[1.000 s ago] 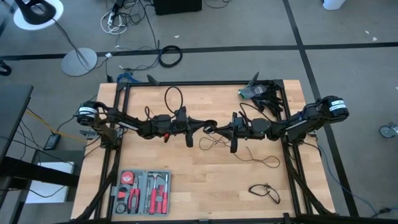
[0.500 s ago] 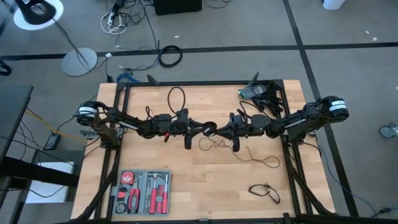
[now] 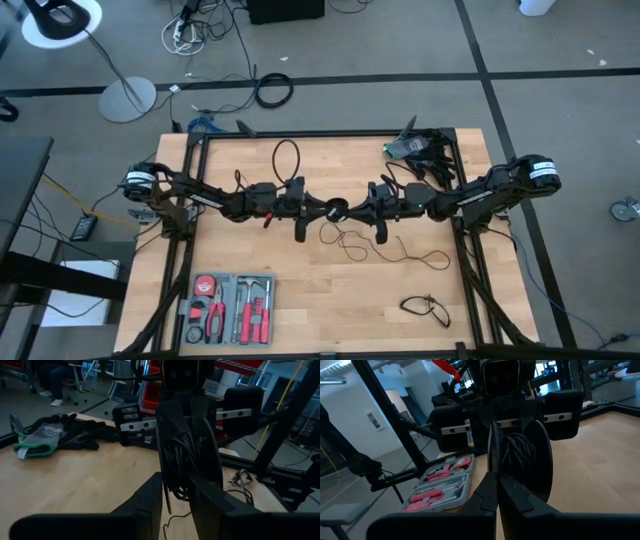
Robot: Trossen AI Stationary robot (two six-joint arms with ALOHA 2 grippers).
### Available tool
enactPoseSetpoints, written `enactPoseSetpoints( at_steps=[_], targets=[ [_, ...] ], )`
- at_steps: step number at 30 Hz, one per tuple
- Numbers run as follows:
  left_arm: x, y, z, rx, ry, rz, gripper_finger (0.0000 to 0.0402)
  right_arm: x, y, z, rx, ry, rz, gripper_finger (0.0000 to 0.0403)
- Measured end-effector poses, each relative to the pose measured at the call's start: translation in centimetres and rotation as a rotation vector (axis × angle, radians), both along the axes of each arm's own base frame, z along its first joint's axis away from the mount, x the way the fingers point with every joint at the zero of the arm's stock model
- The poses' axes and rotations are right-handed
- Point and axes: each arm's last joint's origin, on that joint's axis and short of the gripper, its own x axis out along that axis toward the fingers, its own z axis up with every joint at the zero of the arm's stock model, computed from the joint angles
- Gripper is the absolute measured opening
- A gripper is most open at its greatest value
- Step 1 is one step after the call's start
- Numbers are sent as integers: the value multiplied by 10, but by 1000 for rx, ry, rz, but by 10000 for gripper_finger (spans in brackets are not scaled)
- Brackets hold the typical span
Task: Coil cords
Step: Coil the black wire onto the spool
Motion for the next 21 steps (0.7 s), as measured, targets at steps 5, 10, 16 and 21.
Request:
enactPoseSetpoints(
  at_steps=[5, 10, 16, 21],
  targets=[
    [0, 0, -1, 7, 7, -18, 20, 0, 0, 0, 0, -4, -5, 4],
    [0, -1, -1, 8, 7, -30, 4, 0, -1, 3, -11, -34, -24, 25],
    [0, 5, 0, -3, 4, -7, 1, 0, -1, 3, 4, -29, -40, 59],
    [0, 7, 0, -21, 3, 20, 1, 0, -1, 3, 5, -27, -43, 98]
  ],
)
